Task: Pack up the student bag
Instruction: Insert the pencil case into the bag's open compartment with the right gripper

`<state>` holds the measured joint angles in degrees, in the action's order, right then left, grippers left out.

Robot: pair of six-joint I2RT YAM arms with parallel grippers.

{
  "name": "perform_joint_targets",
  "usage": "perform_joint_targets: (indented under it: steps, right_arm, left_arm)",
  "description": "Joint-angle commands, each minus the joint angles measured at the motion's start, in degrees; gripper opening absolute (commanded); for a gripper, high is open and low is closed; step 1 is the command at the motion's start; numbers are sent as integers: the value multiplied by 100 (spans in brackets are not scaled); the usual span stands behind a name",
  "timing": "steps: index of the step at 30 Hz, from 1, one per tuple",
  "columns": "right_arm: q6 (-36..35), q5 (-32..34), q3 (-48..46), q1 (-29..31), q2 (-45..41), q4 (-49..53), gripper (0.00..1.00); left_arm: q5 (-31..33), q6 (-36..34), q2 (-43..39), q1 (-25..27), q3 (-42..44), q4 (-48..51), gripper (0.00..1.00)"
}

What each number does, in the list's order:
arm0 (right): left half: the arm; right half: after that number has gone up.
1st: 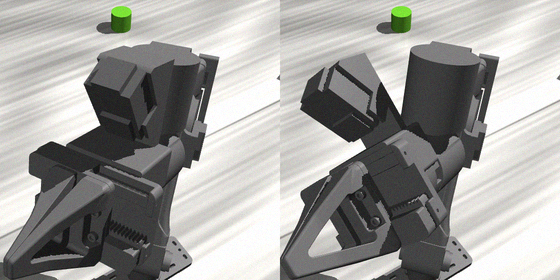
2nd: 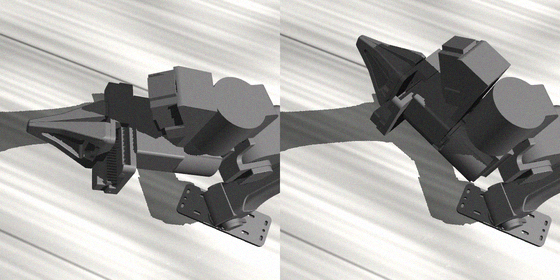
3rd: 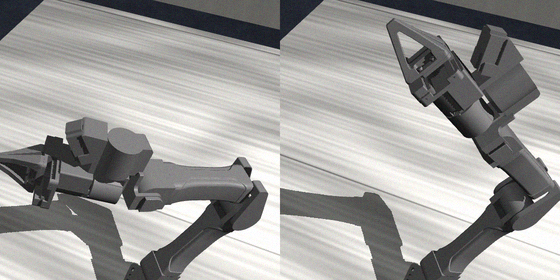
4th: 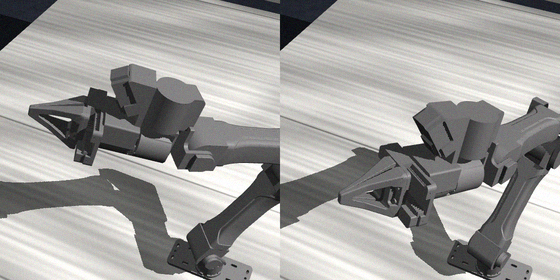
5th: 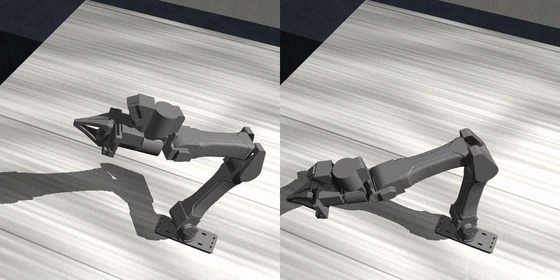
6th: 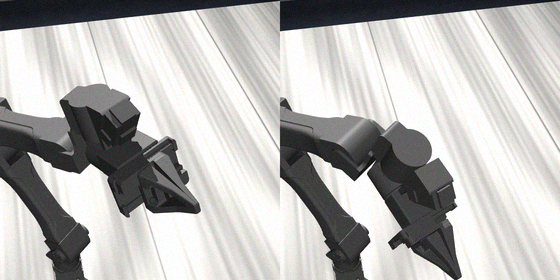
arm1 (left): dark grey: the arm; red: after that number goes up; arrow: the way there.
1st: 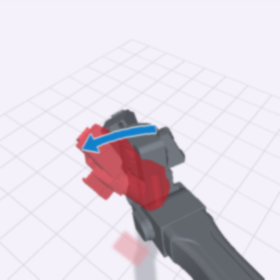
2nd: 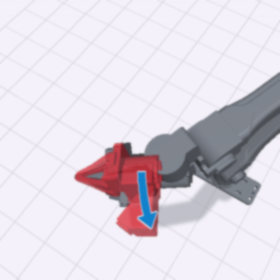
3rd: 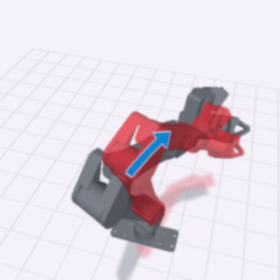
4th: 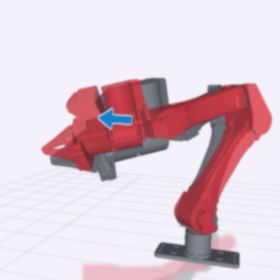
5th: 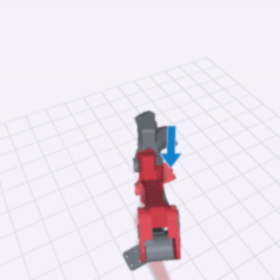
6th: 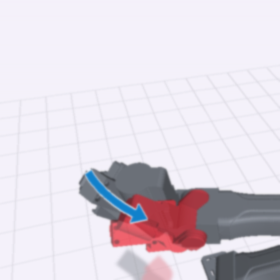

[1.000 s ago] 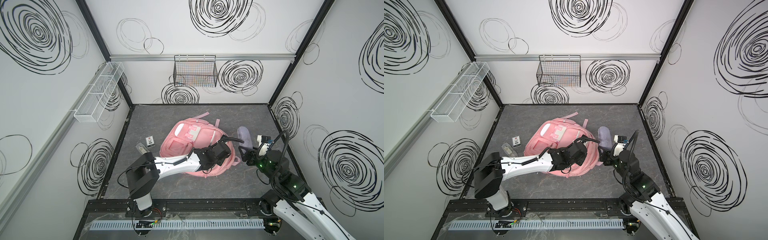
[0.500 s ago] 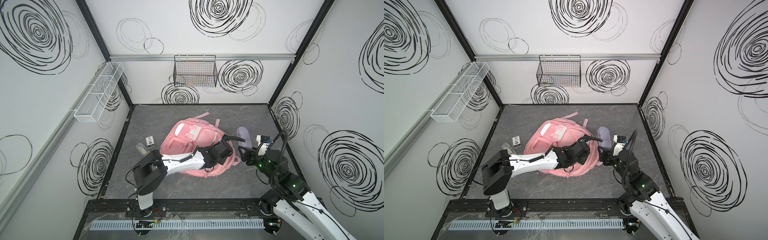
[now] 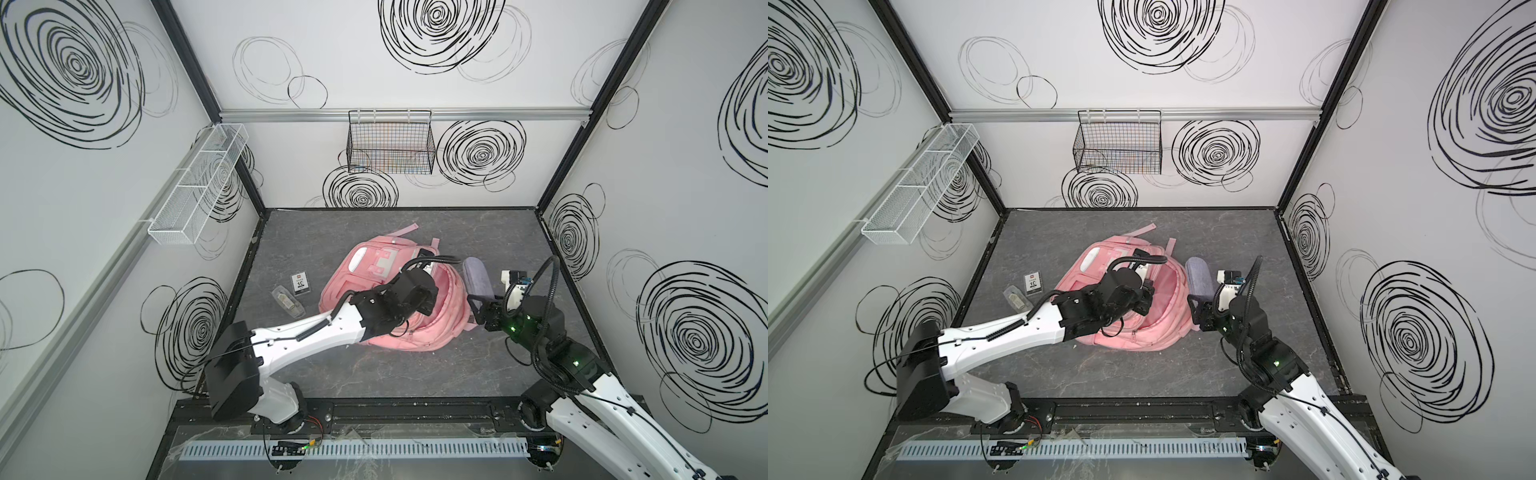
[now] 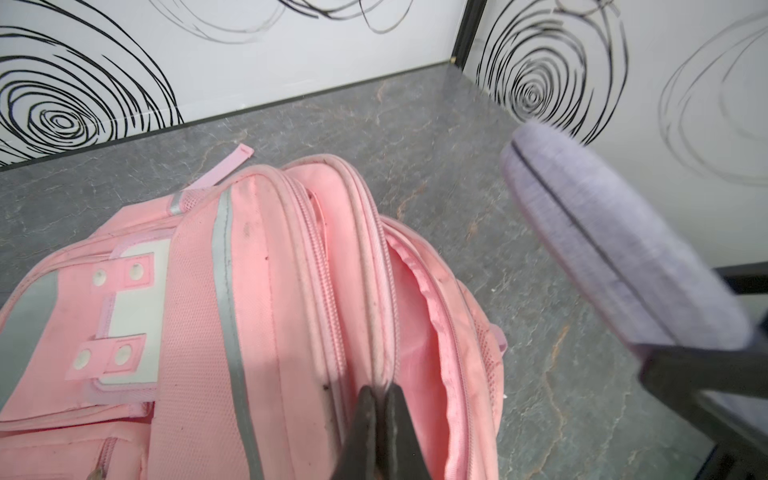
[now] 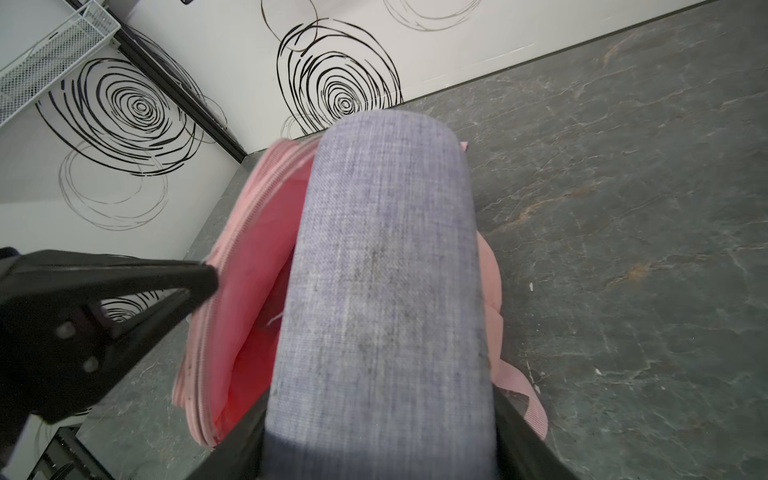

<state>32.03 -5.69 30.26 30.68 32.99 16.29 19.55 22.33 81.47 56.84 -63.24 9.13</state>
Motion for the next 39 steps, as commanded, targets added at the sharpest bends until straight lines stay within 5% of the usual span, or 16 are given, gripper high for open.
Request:
perform_joint_targets:
  steps: [1, 28, 39]
  right_arm:
    - [240, -478, -167, 5, 191, -736, 22]
    - [1238, -1799, 1083, 887, 4622, -3773, 32]
    - [1447, -1428, 1141, 940, 5547, -4682, 34]
  left_arm:
    - [-165, 83, -247, -130, 189, -796, 0]
    - [-1451, -171, -982, -23, 125, -1398, 0]
    - [-1652, 79, -1010, -22, 94, -1625, 0]
